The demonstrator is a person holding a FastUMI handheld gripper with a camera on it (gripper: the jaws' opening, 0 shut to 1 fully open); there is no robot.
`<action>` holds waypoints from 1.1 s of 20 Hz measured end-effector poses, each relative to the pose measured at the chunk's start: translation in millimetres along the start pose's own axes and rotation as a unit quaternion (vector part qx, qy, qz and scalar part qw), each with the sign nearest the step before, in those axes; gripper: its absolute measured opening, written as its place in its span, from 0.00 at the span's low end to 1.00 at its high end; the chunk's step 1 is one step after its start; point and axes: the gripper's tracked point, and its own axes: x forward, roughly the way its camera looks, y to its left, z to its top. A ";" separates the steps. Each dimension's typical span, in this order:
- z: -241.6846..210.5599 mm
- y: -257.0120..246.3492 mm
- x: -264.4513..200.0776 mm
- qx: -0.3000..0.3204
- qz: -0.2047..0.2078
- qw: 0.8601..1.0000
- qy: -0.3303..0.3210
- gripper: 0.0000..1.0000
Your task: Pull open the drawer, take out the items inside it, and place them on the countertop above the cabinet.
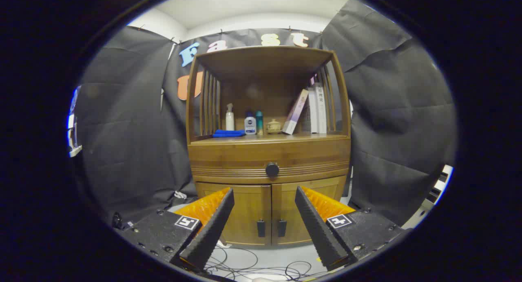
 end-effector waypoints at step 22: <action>-18.1 -13.5 26.4 -0.010 -0.014 0.999 0.027 0.99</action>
